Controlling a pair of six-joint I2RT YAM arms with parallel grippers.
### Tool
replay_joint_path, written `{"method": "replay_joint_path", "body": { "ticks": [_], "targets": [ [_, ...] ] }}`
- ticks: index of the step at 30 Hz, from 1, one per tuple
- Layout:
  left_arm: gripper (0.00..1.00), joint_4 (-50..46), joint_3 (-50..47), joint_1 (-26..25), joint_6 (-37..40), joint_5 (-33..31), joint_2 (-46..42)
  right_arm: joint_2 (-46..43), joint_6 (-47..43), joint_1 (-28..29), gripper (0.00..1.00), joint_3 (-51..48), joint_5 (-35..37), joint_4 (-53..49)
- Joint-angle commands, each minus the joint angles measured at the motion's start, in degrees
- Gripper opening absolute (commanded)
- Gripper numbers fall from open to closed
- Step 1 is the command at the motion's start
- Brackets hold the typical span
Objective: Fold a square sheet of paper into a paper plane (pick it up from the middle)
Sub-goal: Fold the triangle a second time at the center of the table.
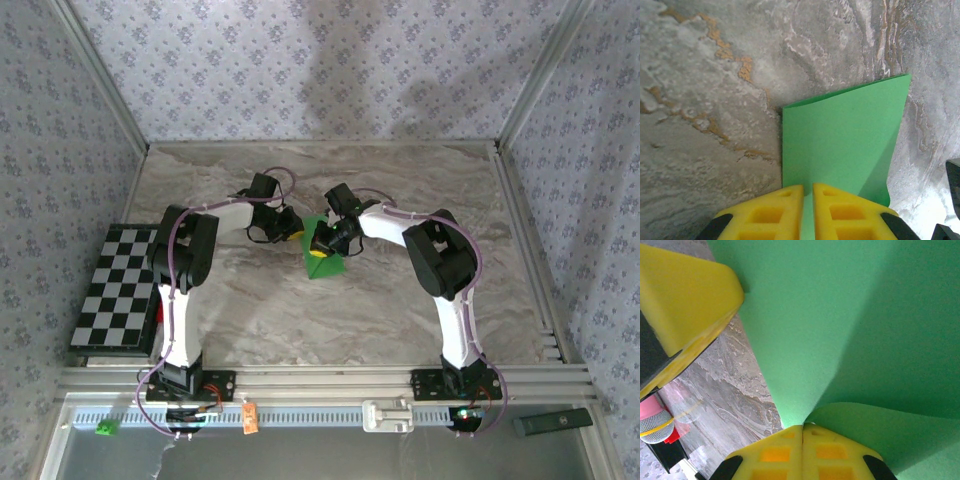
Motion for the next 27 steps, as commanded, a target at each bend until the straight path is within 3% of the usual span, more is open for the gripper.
{"method": "replay_joint_path", "body": {
  "ticks": [1, 27],
  "targets": [
    [0.15, -3.9, -1.01, -1.07, 0.62, -1.7, 3.02, 1.87, 1.01, -0.14, 0.0, 1.56, -0.6, -1.14],
    [0.14, -3.03, -2.16, -1.18, -0.12, -2.05, 2.49, 2.91, 3.88, -0.45, 0.0, 1.14, 1.05, -1.55]
  ]
}}
